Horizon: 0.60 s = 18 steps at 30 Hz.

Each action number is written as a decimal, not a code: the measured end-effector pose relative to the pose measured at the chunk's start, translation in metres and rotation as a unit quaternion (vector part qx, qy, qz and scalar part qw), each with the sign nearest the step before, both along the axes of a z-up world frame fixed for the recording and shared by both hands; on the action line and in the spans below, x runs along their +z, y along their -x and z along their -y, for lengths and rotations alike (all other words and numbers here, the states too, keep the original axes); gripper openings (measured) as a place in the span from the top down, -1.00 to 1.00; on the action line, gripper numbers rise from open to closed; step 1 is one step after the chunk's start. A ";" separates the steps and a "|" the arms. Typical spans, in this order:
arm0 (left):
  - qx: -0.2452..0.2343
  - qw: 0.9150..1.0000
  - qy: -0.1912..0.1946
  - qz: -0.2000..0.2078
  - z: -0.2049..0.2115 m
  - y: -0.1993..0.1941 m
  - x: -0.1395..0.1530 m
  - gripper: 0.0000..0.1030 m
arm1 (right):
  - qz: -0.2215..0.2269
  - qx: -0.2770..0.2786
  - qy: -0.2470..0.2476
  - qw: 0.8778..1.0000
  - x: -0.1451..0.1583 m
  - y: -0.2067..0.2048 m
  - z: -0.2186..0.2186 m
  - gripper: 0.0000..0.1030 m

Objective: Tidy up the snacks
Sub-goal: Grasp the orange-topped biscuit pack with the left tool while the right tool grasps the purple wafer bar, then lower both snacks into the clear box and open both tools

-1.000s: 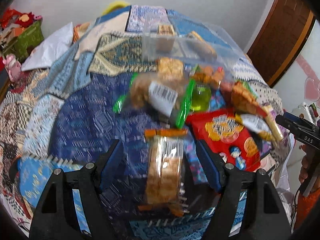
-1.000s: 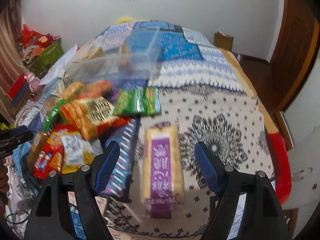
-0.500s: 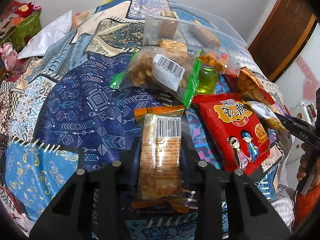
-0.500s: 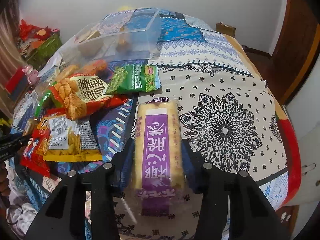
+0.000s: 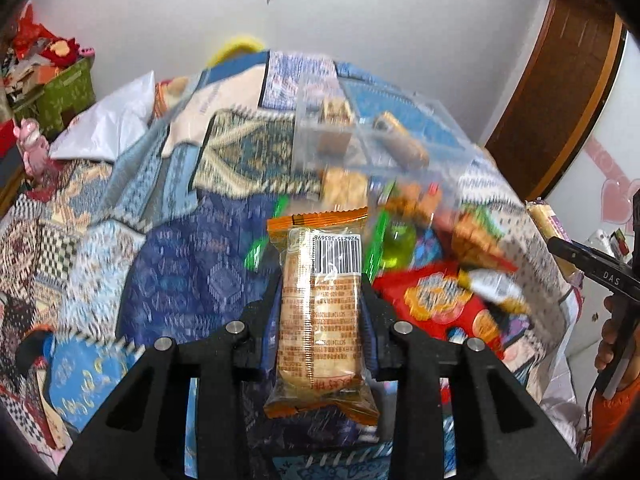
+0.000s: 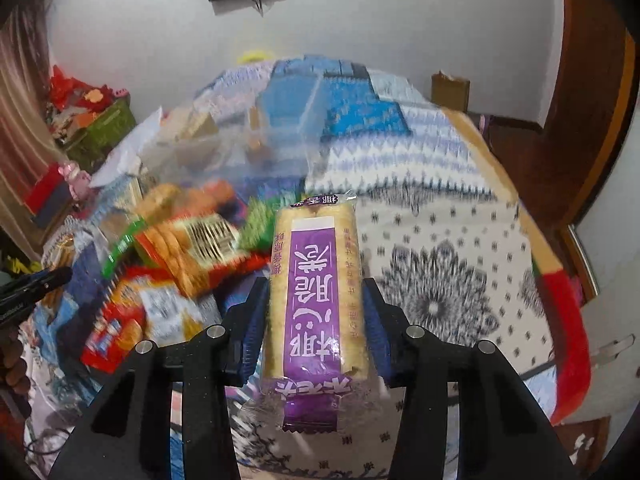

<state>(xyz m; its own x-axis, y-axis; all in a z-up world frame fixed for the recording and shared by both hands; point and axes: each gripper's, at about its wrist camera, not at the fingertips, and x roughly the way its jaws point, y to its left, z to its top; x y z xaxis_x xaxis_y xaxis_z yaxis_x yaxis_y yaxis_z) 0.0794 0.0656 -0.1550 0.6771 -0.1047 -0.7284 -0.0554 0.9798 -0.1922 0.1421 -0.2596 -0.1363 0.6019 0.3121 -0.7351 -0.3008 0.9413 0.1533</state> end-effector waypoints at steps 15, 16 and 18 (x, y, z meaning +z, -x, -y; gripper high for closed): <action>-0.001 0.998 -0.009 0.068 0.007 -0.074 0.054 0.34 | 0.065 0.024 -0.020 0.997 0.045 -0.047 -0.033 0.19; -0.001 0.997 -0.007 0.071 0.007 -0.080 0.056 0.34 | 0.069 0.025 -0.020 0.997 0.047 -0.052 -0.037 0.19; -0.003 0.997 -0.004 0.077 0.008 -0.093 0.061 0.34 | 0.072 0.027 -0.021 0.997 0.049 -0.062 -0.043 0.19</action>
<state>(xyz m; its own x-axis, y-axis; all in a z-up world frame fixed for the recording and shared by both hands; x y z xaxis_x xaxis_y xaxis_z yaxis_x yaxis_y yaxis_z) 0.1723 0.0575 -0.0944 0.7809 -0.1034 -0.6160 -0.0192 0.9817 -0.1892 0.2044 -0.2168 -0.0870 0.6825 0.3752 -0.6272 -0.3721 0.9170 0.1437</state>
